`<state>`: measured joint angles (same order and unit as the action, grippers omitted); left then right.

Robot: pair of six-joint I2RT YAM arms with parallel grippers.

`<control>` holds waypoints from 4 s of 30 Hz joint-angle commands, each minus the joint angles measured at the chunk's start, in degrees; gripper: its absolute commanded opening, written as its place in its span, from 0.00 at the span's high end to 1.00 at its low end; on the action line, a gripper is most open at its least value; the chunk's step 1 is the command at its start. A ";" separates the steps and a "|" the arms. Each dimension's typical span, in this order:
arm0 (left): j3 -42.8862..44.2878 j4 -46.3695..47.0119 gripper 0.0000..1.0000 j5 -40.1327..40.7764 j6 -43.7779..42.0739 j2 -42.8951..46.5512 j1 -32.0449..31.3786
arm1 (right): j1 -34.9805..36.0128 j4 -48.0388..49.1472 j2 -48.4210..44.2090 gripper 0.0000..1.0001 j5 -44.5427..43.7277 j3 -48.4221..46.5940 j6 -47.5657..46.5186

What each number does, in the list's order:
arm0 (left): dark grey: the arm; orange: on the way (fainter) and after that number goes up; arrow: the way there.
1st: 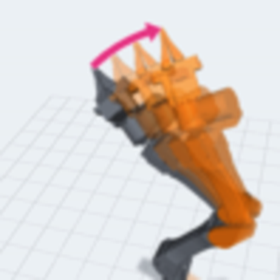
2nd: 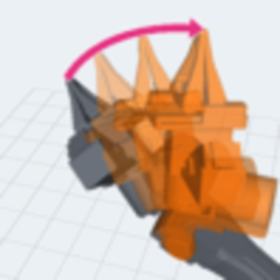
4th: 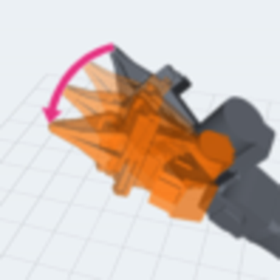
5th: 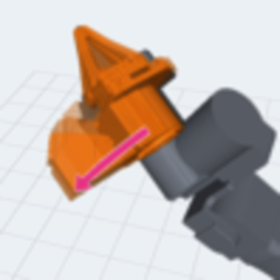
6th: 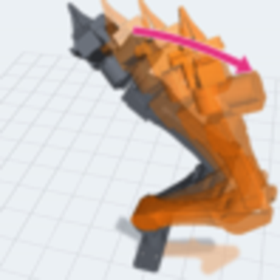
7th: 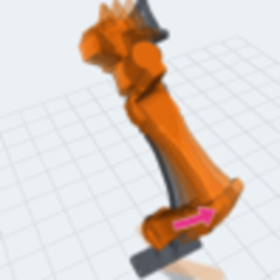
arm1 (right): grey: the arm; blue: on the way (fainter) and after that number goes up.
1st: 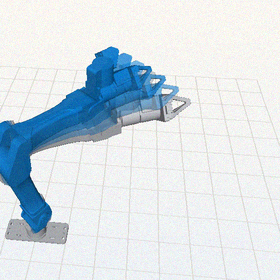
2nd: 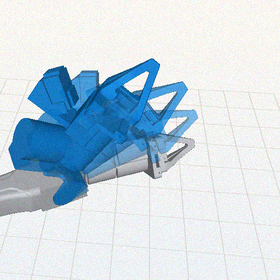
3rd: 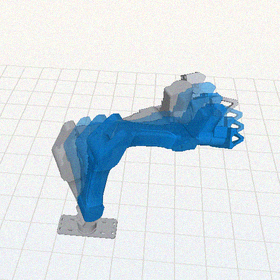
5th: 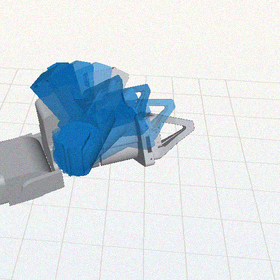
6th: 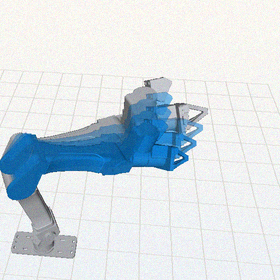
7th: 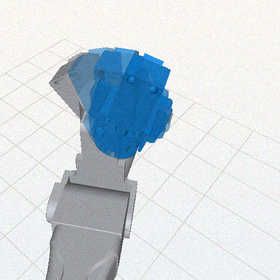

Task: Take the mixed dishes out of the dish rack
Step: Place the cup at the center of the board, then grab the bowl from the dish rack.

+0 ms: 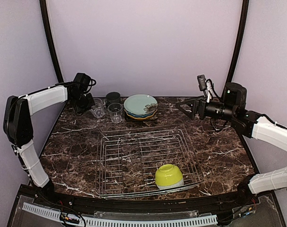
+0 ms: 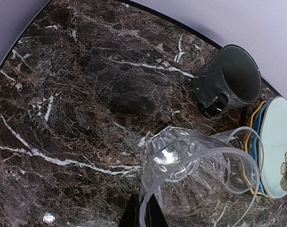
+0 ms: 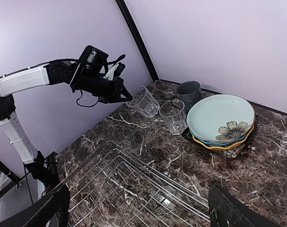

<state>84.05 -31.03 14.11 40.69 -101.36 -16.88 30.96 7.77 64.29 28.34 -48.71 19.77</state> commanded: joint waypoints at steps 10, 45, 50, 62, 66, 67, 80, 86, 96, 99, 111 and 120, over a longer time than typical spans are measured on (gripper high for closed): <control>9.39 -3.63 0.99 -0.47 1.58 -8.86 0.27 | -0.20 0.75 0.48 0.01 -0.91 1.42 -0.09; 3.79 4.99 0.01 7.67 -7.63 1.36 -4.68 | 3.49 -24.49 1.44 0.01 4.44 -8.18 -9.56; -0.83 9.54 0.01 10.31 -10.82 6.10 -7.46 | 9.02 -33.97 3.70 0.01 0.80 -12.88 -13.00; -4.81 12.01 0.01 11.09 -12.28 10.22 -9.78 | 18.45 -53.31 10.22 0.01 -4.93 -16.02 -15.41; -5.18 12.77 0.01 10.79 -12.63 10.47 -10.01 | 19.27 -55.07 10.77 0.01 -3.56 -14.09 -15.46; -5.24 12.99 0.01 10.77 -12.65 10.52 -10.05 | 19.68 -55.53 11.11 0.01 -3.60 -13.74 -15.56; -5.86 14.23 0.01 9.91 -12.71 10.05 -10.10 | 29.72 -58.28 14.66 0.01 -16.72 -13.50 -19.50; -6.77 15.72 0.01 9.48 -13.34 10.61 -10.10 | 34.55 -55.91 15.26 0.01 -25.58 -14.63 -25.57; -8.65 17.84 0.01 8.55 -14.75 12.26 -10.10 | 35.62 -53.29 15.12 0.01 -29.43 -13.72 -35.27; -9.23 18.01 0.01 8.31 -14.65 12.20 -10.10 | 35.74 -52.43 13.34 0.01 -28.65 -12.54 -37.43; -9.83 19.42 0.01 4.95 -14.07 11.58 -10.10 | 35.64 -53.96 9.17 0.01 -19.66 -9.75 -43.95; -11.74 21.68 0.01 1.79 -14.17 12.41 -10.10 | 35.66 -52.46 7.95 0.01 -23.85 -7.41 -46.17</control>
<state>73.65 -10.70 17.72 26.74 -91.26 -26.70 66.02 -46.33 72.25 6.17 -57.21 -24.73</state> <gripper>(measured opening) 0.987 0.986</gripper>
